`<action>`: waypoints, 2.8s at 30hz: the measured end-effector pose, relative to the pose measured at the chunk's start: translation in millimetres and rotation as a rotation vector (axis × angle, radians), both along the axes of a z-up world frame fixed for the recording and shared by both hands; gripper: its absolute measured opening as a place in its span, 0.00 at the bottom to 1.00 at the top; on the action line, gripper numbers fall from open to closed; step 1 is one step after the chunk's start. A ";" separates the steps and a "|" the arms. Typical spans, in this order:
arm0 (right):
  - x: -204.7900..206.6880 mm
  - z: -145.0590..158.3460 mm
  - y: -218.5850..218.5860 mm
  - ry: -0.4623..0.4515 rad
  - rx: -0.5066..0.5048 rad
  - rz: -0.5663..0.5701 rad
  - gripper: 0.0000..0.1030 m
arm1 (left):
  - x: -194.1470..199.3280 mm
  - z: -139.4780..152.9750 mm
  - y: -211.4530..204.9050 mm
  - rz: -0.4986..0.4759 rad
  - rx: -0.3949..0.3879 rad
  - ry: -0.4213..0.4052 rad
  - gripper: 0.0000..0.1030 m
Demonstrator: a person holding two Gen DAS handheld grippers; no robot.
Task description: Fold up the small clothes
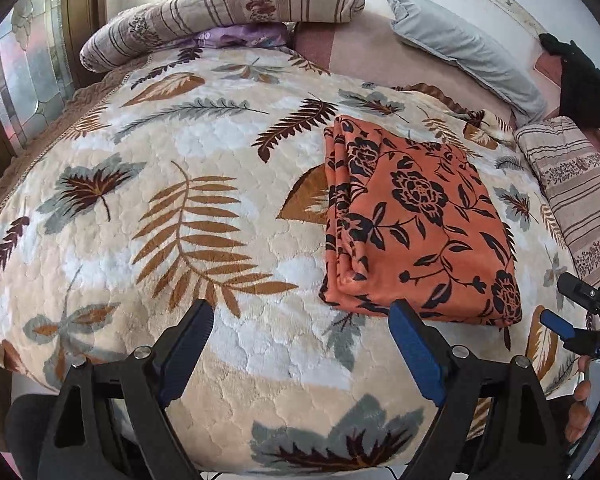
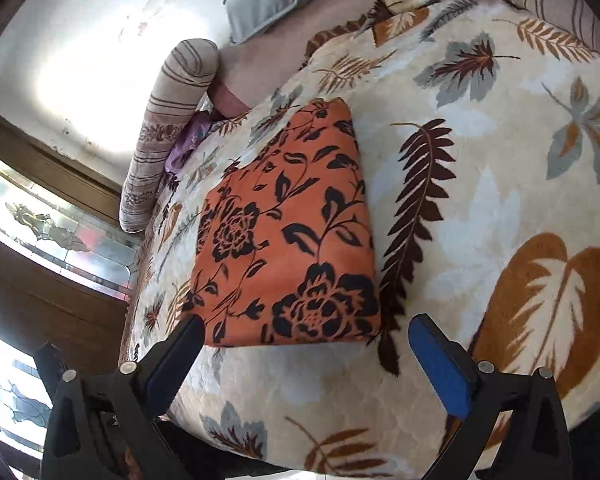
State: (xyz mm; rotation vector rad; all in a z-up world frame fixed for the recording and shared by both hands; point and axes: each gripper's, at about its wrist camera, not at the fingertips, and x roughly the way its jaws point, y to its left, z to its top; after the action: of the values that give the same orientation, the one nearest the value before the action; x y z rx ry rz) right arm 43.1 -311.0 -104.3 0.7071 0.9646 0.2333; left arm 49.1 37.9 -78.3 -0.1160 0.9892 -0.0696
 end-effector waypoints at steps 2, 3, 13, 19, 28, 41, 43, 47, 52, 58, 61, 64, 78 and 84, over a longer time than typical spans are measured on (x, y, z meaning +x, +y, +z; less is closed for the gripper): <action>18.5 -11.6 -7.5 0.027 0.062 0.018 0.99 | 15.3 -7.4 -3.1 -0.026 0.009 0.007 0.87; 26.6 -17.0 -8.9 0.039 0.086 0.019 0.99 | 22.2 -9.7 -4.5 -0.039 -0.003 0.005 0.87; 78.0 -34.1 33.2 0.147 -0.076 0.139 0.34 | 74.8 -49.5 -22.3 -0.107 -0.046 0.091 0.69; 68.4 -45.4 35.9 0.168 -0.168 0.118 0.42 | 73.2 -51.6 -31.1 -0.129 0.023 0.059 0.59; 104.7 -22.4 -9.1 0.018 0.022 0.043 0.75 | 72.9 -37.6 -27.3 -0.126 0.024 0.030 0.60; 158.7 -29.3 30.8 0.101 -0.238 0.145 0.43 | 70.9 -38.9 -27.1 -0.096 0.048 0.044 0.67; 151.8 -21.0 24.7 0.081 -0.212 0.126 0.62 | 63.3 -21.7 -28.1 -0.106 0.021 -0.009 0.67; 122.8 3.5 7.3 -0.007 -0.139 0.098 0.70 | 66.9 -38.7 -31.8 -0.111 0.084 0.040 0.67; 80.1 9.9 13.9 -0.040 0.031 0.142 0.70 | 68.9 -47.7 -25.2 -0.107 0.075 0.037 0.73; 86.5 -31.5 32.6 0.083 0.134 0.192 0.78 | 67.4 -46.7 -23.1 -0.100 0.046 0.049 0.73; 76.0 -11.7 34.5 0.022 0.133 0.187 0.78 | 63.8 -39.6 -19.0 -0.101 0.049 0.033 0.73; 56.4 11.5 34.9 -0.043 0.087 0.165 0.78 | 55.1 -30.7 -17.7 -0.096 0.049 0.017 0.73; -54.6 39.3 59.2 -0.133 -0.379 0.086 0.84 | -11.5 31.0 -35.2 -0.036 0.118 -0.100 0.85; -72.8 41.2 77.3 -0.127 -0.526 0.066 1.00 | -31.5 43.9 -46.9 -0.049 0.131 -0.131 0.86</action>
State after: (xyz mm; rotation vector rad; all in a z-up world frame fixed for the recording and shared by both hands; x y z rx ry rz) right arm -29.7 -233.7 -63.1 0.1760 0.8777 0.0728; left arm 17.6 -9.0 -34.4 0.0329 0.8629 -0.0568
